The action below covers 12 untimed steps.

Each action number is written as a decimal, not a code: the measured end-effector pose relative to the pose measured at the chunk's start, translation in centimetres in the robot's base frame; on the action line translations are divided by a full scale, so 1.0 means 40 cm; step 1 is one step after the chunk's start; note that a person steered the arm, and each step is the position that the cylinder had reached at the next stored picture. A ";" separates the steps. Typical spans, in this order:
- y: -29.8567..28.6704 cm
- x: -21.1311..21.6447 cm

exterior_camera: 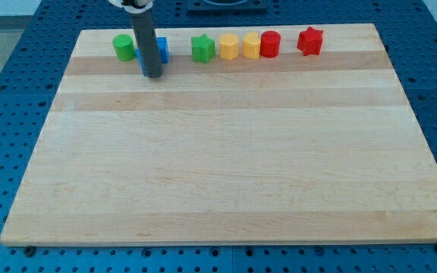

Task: Point at the yellow heart

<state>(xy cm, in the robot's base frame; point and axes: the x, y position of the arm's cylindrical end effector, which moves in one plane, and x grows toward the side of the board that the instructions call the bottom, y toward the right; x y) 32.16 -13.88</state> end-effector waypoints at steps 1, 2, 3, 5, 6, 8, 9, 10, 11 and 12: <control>-0.015 0.031; -0.156 0.057; -0.165 -0.005; -0.137 -0.086; -0.078 -0.094; -0.075 -0.163; -0.072 -0.227; -0.008 -0.257; 0.054 -0.177; 0.025 -0.051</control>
<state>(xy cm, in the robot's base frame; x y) 30.13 -12.88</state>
